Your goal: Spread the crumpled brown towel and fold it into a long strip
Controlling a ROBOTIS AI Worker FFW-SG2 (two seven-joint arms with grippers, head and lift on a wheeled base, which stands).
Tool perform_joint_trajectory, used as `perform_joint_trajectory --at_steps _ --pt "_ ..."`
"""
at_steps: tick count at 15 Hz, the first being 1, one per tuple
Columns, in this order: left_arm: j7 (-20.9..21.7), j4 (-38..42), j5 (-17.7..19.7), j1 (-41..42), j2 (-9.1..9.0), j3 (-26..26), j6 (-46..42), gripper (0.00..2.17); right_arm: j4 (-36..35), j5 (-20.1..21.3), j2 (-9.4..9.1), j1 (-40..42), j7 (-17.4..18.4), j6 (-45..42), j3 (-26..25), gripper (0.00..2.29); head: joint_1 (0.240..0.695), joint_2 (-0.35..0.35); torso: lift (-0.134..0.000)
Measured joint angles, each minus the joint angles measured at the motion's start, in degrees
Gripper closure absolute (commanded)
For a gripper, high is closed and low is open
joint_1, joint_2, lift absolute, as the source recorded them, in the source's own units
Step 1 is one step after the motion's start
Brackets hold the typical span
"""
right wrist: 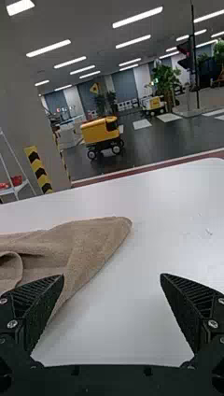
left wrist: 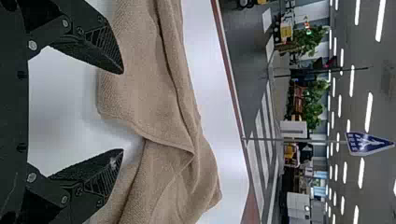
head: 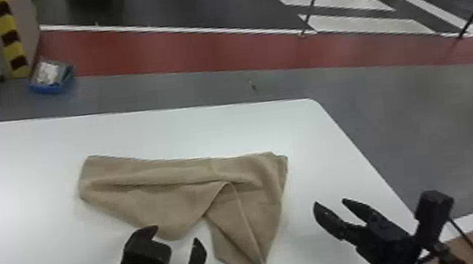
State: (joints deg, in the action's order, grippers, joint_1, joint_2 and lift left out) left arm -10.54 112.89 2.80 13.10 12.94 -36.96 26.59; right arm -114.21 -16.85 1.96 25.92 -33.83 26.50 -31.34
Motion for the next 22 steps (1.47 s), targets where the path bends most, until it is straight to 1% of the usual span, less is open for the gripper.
perform_joint_trajectory --at_steps 2,4,7,8,10,12,15,19,21,22 --pt "-1.4 -2.8 -0.9 -2.0 -0.63 -1.9 -2.9 0.48 1.0 0.2 0.04 0.6 -0.3 -0.5 -0.2 0.13 0.695 -0.350 -0.123" --pt "-1.6 -5.8 -1.2 -4.4 -1.28 -3.5 -4.3 0.48 1.0 -0.1 0.01 1.5 -0.5 -1.2 -0.1 0.14 0.695 -0.350 -0.123" --pt "-0.9 -9.3 -0.6 -6.3 -2.19 -4.6 -5.3 0.48 0.7 -0.4 -0.03 2.2 -0.6 -1.7 -0.1 0.14 0.695 -0.350 -0.123" --pt "-0.9 -10.1 -0.7 -6.6 -2.35 -4.9 -5.3 0.57 0.7 -0.5 -0.03 2.3 -0.6 -1.8 -0.2 0.14 0.695 -0.350 -0.123" --pt "-1.4 -11.4 -1.2 -6.8 -2.53 -5.1 -5.4 0.64 0.7 -0.6 -0.03 2.3 -0.6 -2.0 -0.2 0.14 0.695 -0.350 -0.123" --pt "-1.9 -11.9 -1.4 -6.9 -2.50 -4.9 -5.4 1.05 0.7 -0.7 -0.03 2.3 -0.6 -2.3 -0.2 0.14 0.695 -0.350 -0.123" --pt "-3.4 -11.7 -2.0 -6.9 -2.16 -4.6 -5.4 1.08 0.4 -1.5 -0.07 2.3 -0.8 -2.4 -0.2 0.15 0.695 -0.350 -0.123" --pt "-3.5 -11.3 -3.0 -6.6 -1.94 -4.1 -6.2 1.08 -0.8 -2.9 -0.36 3.0 -1.4 -2.3 -0.9 0.15 0.695 -0.350 -0.123" --pt "-3.5 -8.7 -3.0 -5.8 -1.47 -3.5 -6.4 1.08 -1.7 -3.5 -0.61 3.3 -1.5 -2.3 -1.1 0.15 0.695 -0.350 -0.123" --pt "-3.4 -6.1 -3.0 -5.2 -1.01 -2.9 -6.4 1.08 -2.0 -3.6 -0.73 3.4 -1.5 -2.2 -1.2 0.15 0.695 -0.350 -0.123"
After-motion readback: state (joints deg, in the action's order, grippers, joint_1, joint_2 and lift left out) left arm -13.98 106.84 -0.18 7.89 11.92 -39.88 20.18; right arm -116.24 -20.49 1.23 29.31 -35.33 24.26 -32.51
